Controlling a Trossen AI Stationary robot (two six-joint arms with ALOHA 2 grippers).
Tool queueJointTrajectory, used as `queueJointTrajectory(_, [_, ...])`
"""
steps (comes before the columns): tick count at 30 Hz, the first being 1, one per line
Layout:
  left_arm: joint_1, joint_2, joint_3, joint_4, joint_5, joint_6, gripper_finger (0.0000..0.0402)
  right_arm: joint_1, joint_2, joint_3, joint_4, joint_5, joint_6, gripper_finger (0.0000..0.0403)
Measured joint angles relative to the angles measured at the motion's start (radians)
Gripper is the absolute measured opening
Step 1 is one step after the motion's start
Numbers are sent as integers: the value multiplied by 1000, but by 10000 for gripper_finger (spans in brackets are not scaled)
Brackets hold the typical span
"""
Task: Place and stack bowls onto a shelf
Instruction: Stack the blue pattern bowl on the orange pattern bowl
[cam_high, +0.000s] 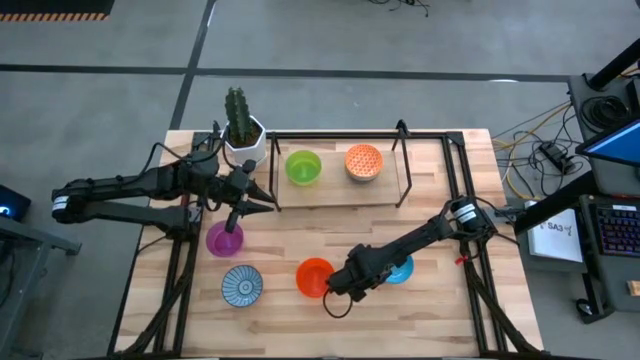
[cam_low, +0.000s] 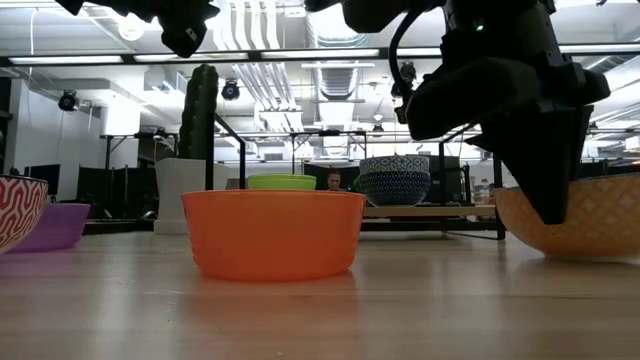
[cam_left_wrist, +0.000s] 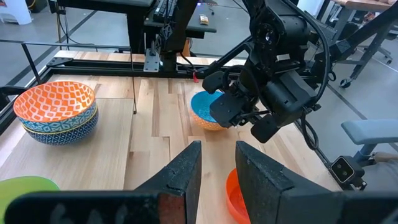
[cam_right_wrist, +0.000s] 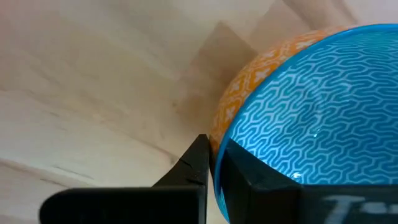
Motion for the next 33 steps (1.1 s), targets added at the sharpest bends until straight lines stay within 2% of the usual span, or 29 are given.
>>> queueJointTrajectory(5, [0,0,0,0,0,0,81,1,-7,26,-27,-9,-52,11])
queueJointTrajectory(11, [0,0,0,1,0,8,81,0,-12,154,-76,-2,-171,11])
queueJointTrajectory(19, [0,0,0,1,0,8,81,-47,-13,386,-222,133,-277,11])
queueJointTrajectory(21, [0,0,0,1,0,8,81,-73,-13,441,-272,164,-321,12])
queueJointTrajectory(26, [0,0,0,2,0,8,81,-171,-15,531,-270,189,-517,12])
queueJointTrajectory(33, [0,0,0,2,0,8,81,-373,-14,563,-271,210,-820,12])
